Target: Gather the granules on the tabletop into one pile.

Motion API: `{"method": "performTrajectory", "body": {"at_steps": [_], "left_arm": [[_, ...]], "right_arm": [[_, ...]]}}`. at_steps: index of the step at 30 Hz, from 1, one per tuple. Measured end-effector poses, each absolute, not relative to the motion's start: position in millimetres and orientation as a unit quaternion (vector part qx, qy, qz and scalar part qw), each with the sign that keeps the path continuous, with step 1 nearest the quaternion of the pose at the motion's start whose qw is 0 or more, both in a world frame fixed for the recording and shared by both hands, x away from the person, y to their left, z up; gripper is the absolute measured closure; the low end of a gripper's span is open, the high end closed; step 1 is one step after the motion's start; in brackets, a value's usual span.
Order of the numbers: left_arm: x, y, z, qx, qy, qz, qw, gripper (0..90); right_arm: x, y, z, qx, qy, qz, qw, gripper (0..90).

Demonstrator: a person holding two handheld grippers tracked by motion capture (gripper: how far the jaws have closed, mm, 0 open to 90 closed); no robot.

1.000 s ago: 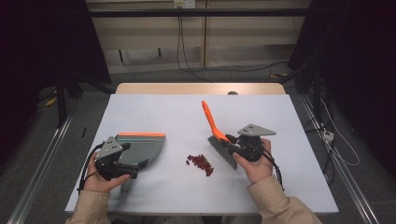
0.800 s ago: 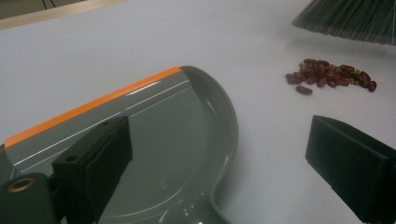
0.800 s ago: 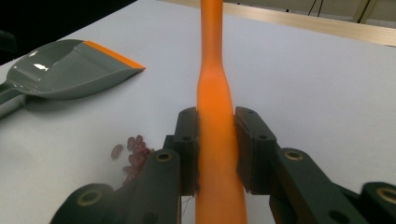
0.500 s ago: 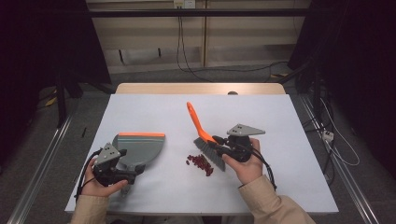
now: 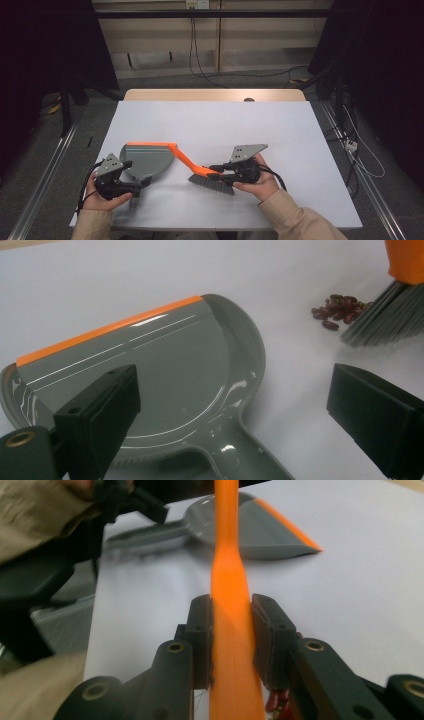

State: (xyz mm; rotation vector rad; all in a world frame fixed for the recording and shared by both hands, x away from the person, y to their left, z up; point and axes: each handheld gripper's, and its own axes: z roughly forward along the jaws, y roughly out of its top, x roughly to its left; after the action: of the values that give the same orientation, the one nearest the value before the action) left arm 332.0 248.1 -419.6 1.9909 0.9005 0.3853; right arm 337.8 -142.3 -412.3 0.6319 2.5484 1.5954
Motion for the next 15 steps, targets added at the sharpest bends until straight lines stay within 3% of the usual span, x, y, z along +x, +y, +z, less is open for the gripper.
{"method": "performTrajectory", "body": {"at_steps": [6, 15], "left_arm": [[331.6, 252.8, -422.6, 0.8, 0.371, 0.154, 0.444, 6.7], [331.1, 258.6, -424.1, 0.8, 0.376, 0.154, 0.44, 6.7]], "right_arm": [[360.6, -143.5, -424.4, 0.148, 0.834, 0.531, -0.004, 72.2], [385.9, -134.5, -425.9, 0.102, 0.843, 0.528, 0.001, 72.2]]}}
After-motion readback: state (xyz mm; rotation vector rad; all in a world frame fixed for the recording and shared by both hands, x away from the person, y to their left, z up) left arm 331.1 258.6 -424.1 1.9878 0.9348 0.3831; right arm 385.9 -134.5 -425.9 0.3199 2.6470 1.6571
